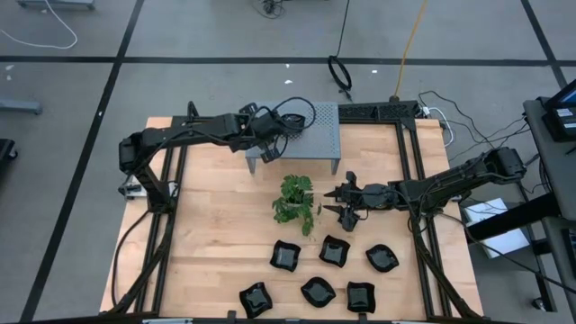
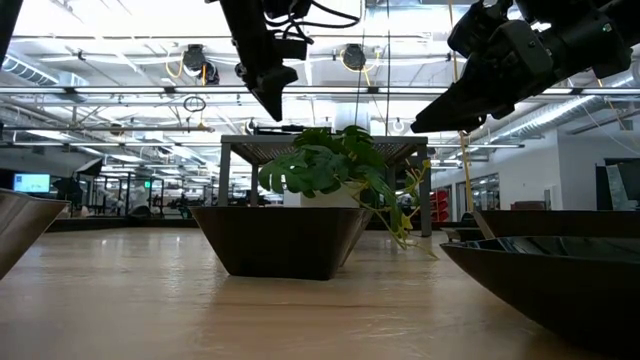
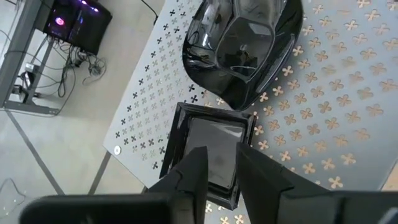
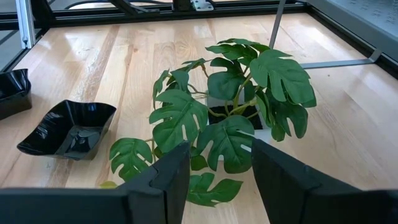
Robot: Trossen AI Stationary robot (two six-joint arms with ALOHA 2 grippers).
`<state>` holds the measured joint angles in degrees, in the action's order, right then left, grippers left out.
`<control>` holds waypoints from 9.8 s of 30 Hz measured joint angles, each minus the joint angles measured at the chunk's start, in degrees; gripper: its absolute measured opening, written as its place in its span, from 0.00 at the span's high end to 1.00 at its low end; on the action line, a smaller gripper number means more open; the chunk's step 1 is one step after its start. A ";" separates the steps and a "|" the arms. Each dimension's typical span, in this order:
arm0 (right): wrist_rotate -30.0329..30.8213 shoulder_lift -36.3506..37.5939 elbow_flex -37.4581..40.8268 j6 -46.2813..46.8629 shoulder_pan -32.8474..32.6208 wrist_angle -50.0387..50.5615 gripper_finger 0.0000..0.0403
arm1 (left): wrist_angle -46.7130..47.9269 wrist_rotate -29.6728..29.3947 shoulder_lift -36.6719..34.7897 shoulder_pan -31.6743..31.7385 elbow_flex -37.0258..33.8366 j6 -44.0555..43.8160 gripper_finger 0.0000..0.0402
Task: Pick & Place Mini shaped plates
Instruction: Stack the leaf shaped plate on top of the other black leaf shaped plate on the shelf, then put the black distorted square shaped plate on the shelf
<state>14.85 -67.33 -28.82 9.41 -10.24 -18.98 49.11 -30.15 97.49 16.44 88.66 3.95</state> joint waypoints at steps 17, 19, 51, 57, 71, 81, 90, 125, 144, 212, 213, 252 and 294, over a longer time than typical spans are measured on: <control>0.00 -0.02 0.00 0.00 0.01 -0.02 0.61 | 0.32 15.84 -0.04 -13.13 2.34 -15.50 0.60; 0.00 -0.02 0.00 0.00 0.00 -0.42 0.61 | 0.34 18.14 -0.04 -15.48 2.34 -17.78 0.60; -10.46 7.24 -5.29 9.83 0.11 29.49 0.61 | 1.80 19.08 -0.04 -40.59 2.36 -28.27 0.60; -10.67 7.75 -9.33 18.07 -0.72 57.85 0.61 | 1.72 16.56 -0.04 -40.52 2.36 -28.48 0.60; -5.14 1.12 -8.47 14.25 -2.60 74.81 0.61 | 1.74 16.52 -0.04 -39.45 2.36 -28.05 0.60; -2.84 -4.82 -7.96 12.34 -2.63 73.01 0.61 | 1.76 16.50 -0.04 -38.90 2.37 -25.23 0.60; -1.25 -8.78 -7.93 13.88 -2.36 71.04 0.64 | 1.78 16.50 -0.04 -38.90 2.38 -25.25 0.60; 25.21 -5.00 -33.39 1.31 -2.00 80.99 1.00 | 1.83 16.50 -0.04 -38.92 2.38 -26.96 0.60; 5.89 -12.35 -32.67 -45.98 20.42 15.06 1.00 | 1.80 16.52 -0.02 -38.96 2.38 -26.76 0.60; -5.12 1.71 -14.28 -7.10 -2.29 43.72 0.64 | 8.49 16.72 -0.02 -37.13 2.38 -25.69 0.60; -4.41 1.71 -13.26 -7.11 -2.55 42.94 0.64 | 8.33 16.72 -0.02 -37.13 2.38 -25.69 0.60; -16.56 -10.65 -7.28 -21.69 -5.80 -6.55 0.65 | -4.69 34.45 0.00 -46.00 -18.27 -31.09 0.60; -15.08 -43.32 -32.74 -52.13 -12.02 7.87 0.74 | -2.97 31.60 0.00 -45.98 -18.23 -35.82 0.60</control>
<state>-0.23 -110.66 -61.56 -42.72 -22.26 -11.11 46.14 1.45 97.49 -29.54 70.43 -31.87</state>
